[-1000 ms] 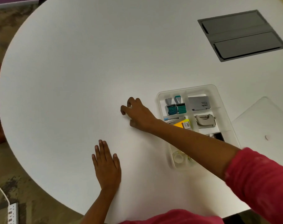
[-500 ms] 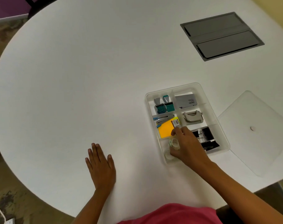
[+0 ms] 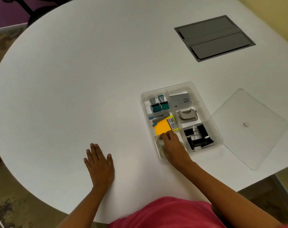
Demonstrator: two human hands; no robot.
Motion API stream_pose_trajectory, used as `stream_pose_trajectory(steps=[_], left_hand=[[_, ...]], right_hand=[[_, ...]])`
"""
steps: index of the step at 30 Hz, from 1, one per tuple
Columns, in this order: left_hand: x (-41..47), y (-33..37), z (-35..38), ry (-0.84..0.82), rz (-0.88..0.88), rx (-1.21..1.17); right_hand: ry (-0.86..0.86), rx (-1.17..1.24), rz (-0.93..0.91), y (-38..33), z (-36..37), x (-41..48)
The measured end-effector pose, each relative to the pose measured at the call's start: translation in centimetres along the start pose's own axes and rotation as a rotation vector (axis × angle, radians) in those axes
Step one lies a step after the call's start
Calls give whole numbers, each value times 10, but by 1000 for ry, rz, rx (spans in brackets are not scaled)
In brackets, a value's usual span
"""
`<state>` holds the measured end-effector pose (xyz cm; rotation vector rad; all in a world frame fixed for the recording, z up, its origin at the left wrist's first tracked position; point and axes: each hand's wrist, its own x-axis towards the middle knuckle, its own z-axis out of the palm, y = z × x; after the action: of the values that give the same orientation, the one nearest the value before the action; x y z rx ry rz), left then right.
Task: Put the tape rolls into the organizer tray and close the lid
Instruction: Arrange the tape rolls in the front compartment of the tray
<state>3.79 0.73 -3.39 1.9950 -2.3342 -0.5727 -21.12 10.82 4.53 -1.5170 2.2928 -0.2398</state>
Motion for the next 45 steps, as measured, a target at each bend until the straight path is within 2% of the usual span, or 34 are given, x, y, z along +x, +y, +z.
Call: stream_pose_trajectory(steps=[7,11,13,15,18,20,22,29,32,35,45], left_hand=[[-17,24,-7,-18,91,-10],[-25,54,-16,10,380,-276],[-29,74,-19,-2,481,-411],[-34,96,-20,-35,447,-567],[-39,131,-19,-92,225,-785],[-38,150,-20,-173,45,-866],[-35,162,-19,-260,-44,-873],[-27,169,-17,-274,0,-779],[-24,168,-16,-281,1,-774],[-24,167,-13,-316,-33,-791],[-23,170,-12,-347,-10,-758]], right_hand=[[110,88,-32,10,-14,-11],[219,123,92,27,-28,-16],[255,29,118,35,-30,-18],[255,-46,152,40,-30,-18],[144,-120,221,44,-25,-13],[88,-183,232,47,-21,-10],[47,-226,261,46,-19,-7],[-53,-330,335,42,-16,0],[-30,-309,346,37,-15,4],[21,-273,309,26,-14,10],[-21,-288,213,17,-6,16]])
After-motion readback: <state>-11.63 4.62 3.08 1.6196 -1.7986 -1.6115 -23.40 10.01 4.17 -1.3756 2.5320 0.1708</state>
